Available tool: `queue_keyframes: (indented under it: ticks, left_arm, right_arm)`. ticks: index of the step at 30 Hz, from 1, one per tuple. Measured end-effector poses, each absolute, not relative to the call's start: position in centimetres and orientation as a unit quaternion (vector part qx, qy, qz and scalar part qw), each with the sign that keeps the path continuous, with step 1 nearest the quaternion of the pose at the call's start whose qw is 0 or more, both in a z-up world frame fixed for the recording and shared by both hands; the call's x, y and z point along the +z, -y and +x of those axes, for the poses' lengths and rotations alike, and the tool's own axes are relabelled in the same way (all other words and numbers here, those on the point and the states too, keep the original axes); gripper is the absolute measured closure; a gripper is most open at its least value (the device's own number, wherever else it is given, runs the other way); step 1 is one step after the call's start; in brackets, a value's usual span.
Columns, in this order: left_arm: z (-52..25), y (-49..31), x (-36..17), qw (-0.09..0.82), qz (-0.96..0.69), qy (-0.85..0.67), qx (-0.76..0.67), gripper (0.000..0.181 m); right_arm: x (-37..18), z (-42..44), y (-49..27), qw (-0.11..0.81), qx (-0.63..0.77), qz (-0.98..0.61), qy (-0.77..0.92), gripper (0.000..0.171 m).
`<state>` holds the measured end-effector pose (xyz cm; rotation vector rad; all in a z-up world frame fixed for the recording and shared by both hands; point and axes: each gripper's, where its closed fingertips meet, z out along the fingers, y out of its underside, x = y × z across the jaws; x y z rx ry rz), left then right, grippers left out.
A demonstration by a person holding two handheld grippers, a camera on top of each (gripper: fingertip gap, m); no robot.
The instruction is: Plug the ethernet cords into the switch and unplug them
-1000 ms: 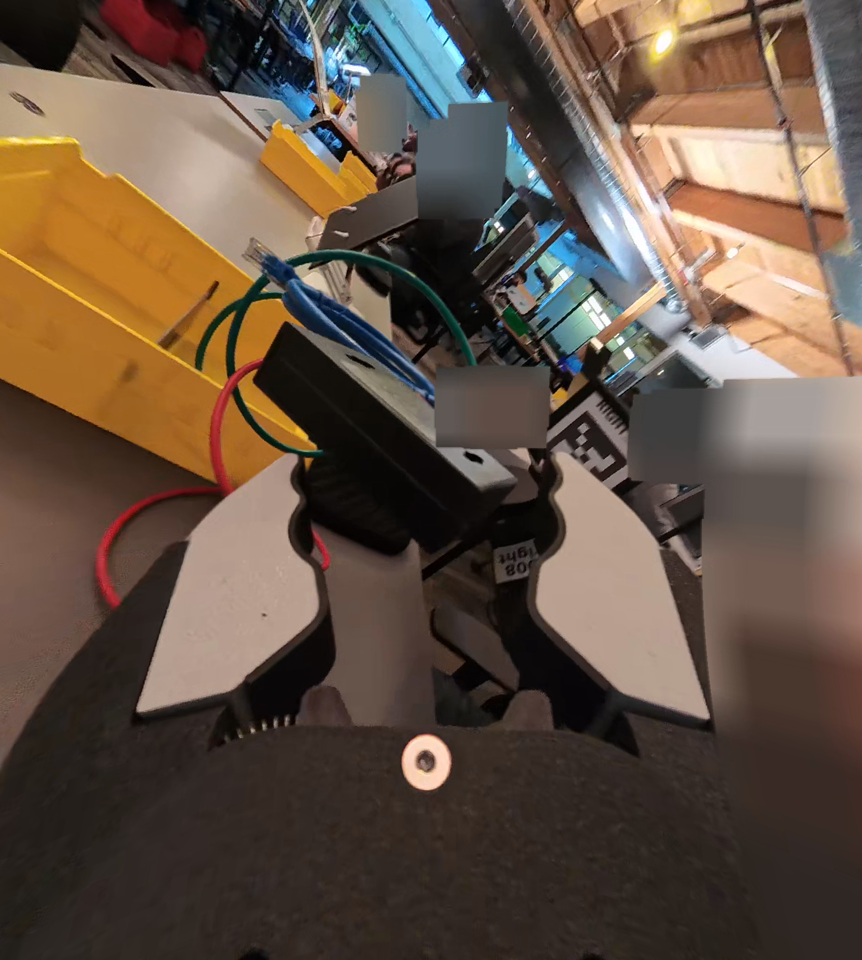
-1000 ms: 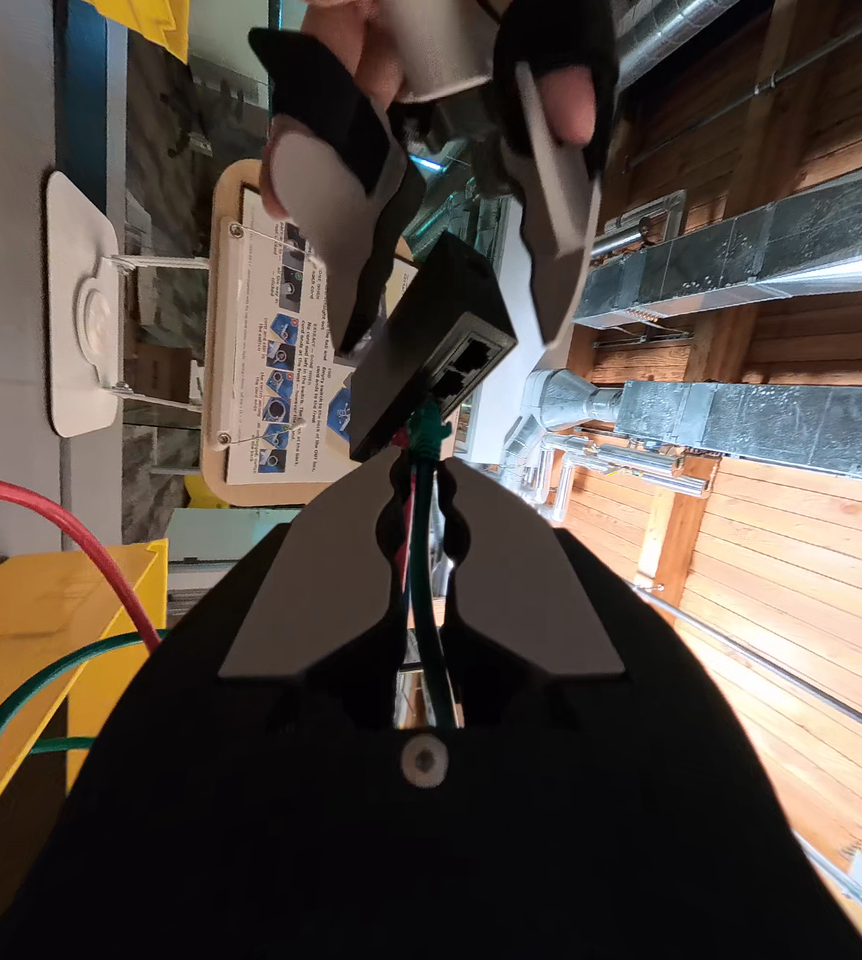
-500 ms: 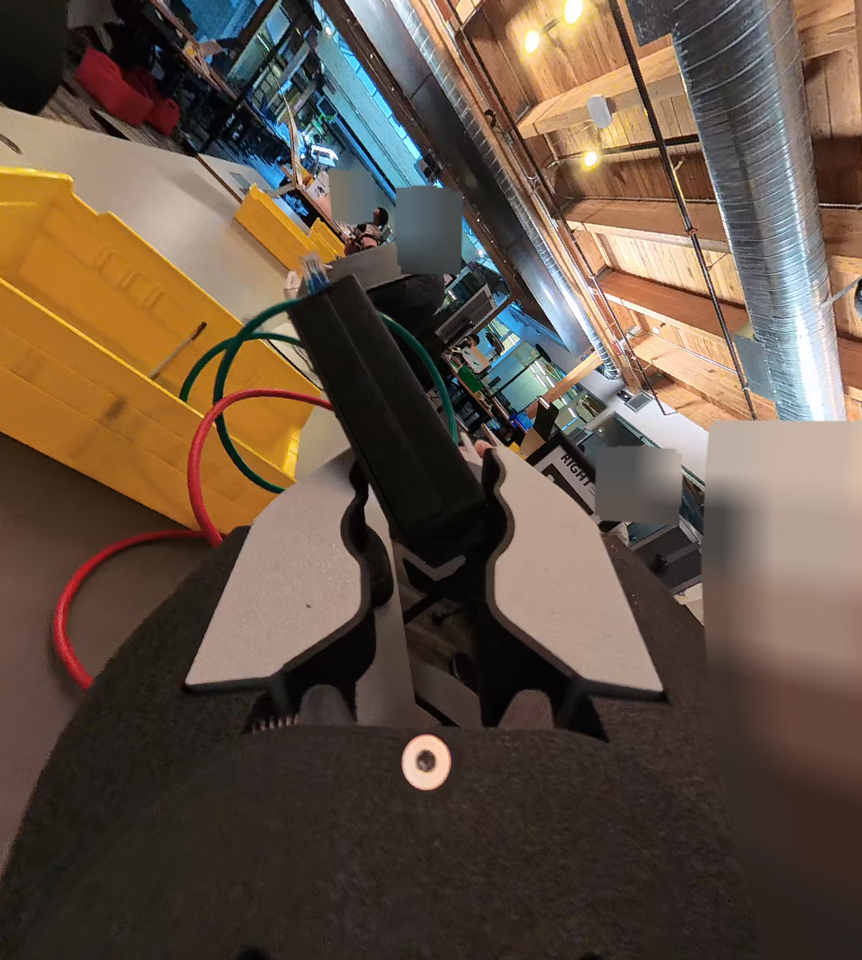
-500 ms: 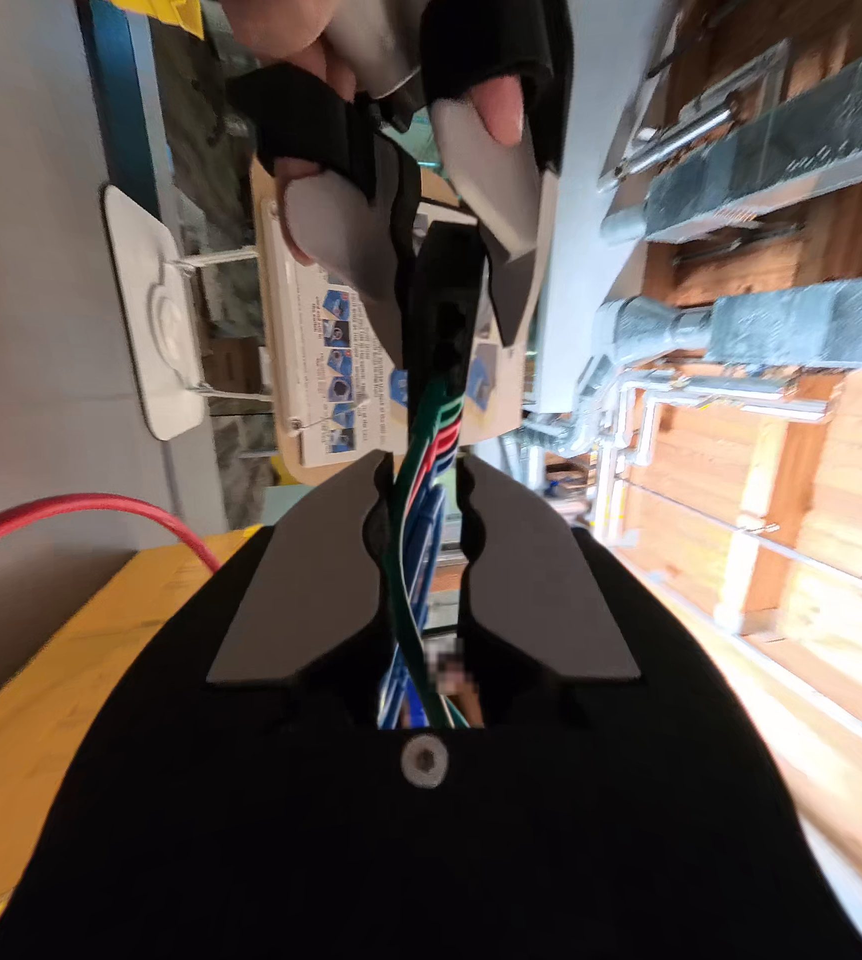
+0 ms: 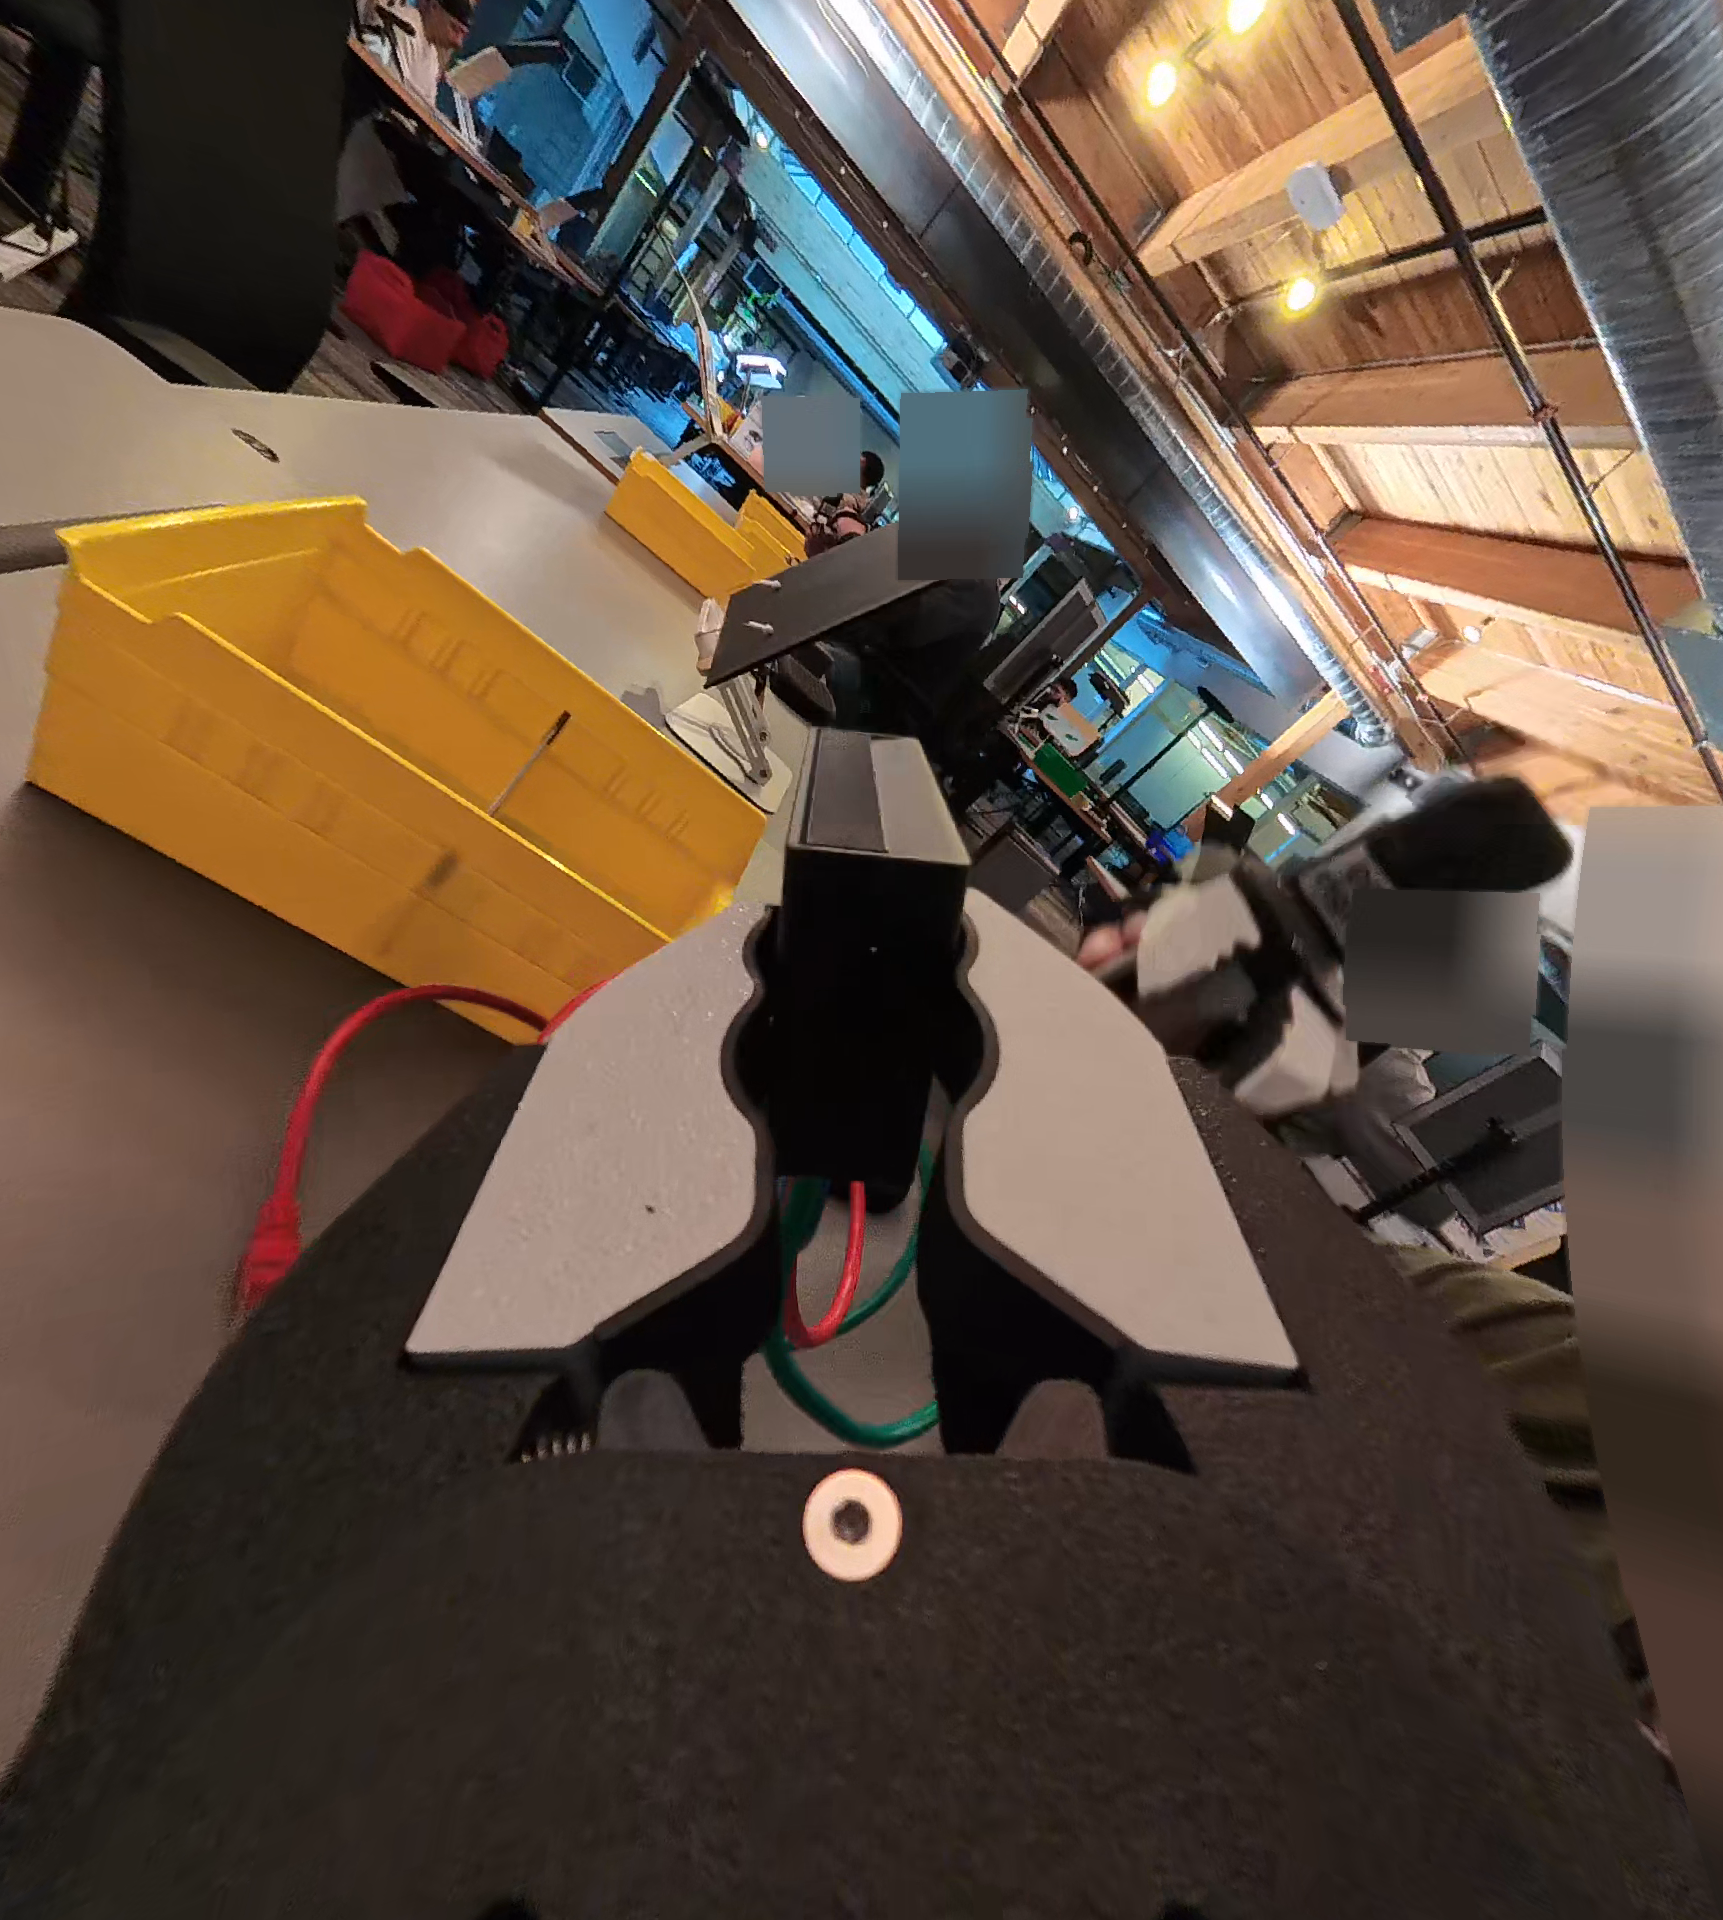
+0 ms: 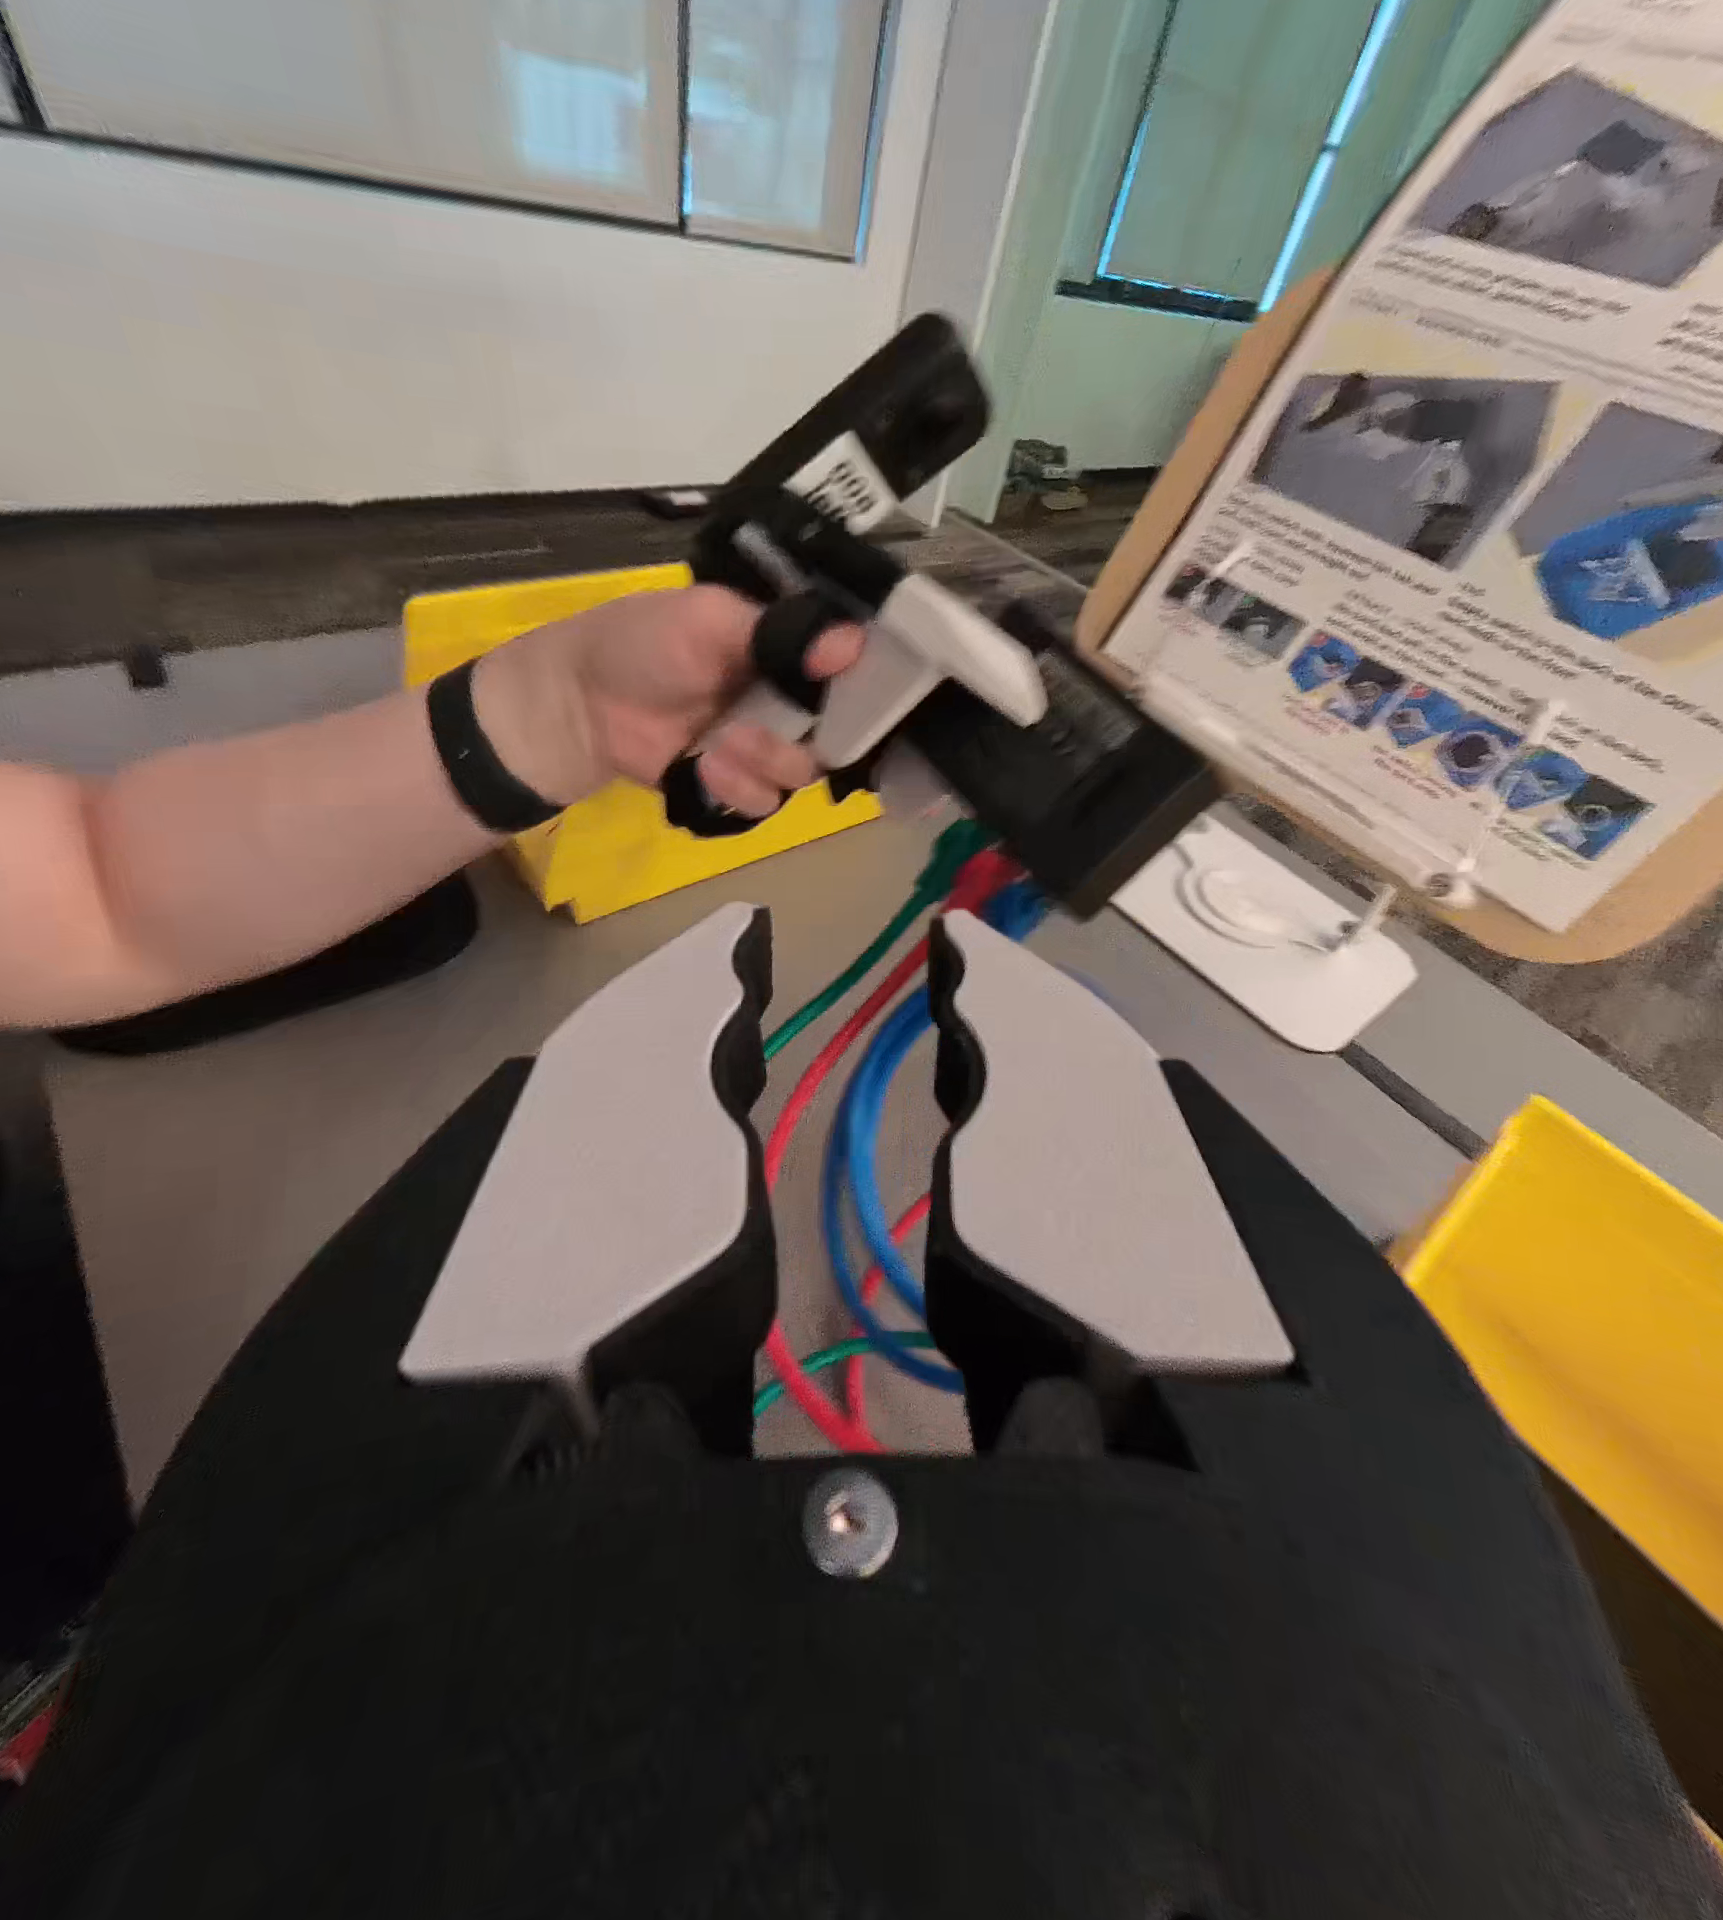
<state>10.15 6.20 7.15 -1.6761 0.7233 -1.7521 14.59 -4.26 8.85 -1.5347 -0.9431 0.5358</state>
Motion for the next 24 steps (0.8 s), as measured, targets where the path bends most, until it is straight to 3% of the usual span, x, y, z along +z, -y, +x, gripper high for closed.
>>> queue_keyframes:
  ticks: [4, 7, 9, 12, 17, 23, 24]
  left_arm:
    - [10.7, -5.0, 7.5, 0.295, -0.624, -0.298, -0.659, 0.154]
    - [11.0, -4.1, 7.8, 0.289, -0.618, -0.314, -0.661, 0.153]
    - [11.1, -3.5, 8.0, 0.284, -0.612, -0.328, -0.661, 0.154]
    - [10.9, -3.0, 8.4, 0.285, -0.603, -0.342, -0.662, 0.154]
    - [10.7, -3.1, 8.4, 0.279, -0.602, -0.340, -0.667, 0.153]
    - [10.0, -3.8, 9.0, 0.317, -0.600, -0.337, -0.653, 0.153]
    - [9.4, -4.4, 9.5, 0.330, -0.600, -0.322, -0.653, 0.145]
  right_arm:
    - [10.1, 16.8, -1.2, 0.575, 0.215, -0.691, 0.382, 0.129]
    - [8.2, 15.0, -3.4, 0.457, 0.364, -0.730, 0.355, 0.113]
    - [8.2, 13.0, -2.9, 0.369, 0.499, -0.706, 0.340, 0.118]
    - [8.4, 12.0, -3.2, 0.335, 0.565, -0.671, 0.345, 0.138]
    - [6.3, 11.2, -2.6, 0.306, 0.501, -0.698, 0.410, 0.133]
    - [7.1, 10.3, -3.5, 0.326, 0.481, -0.720, 0.380, 0.143]
    - [7.3, 10.5, -4.0, 0.343, 0.458, -0.724, 0.386, 0.143]
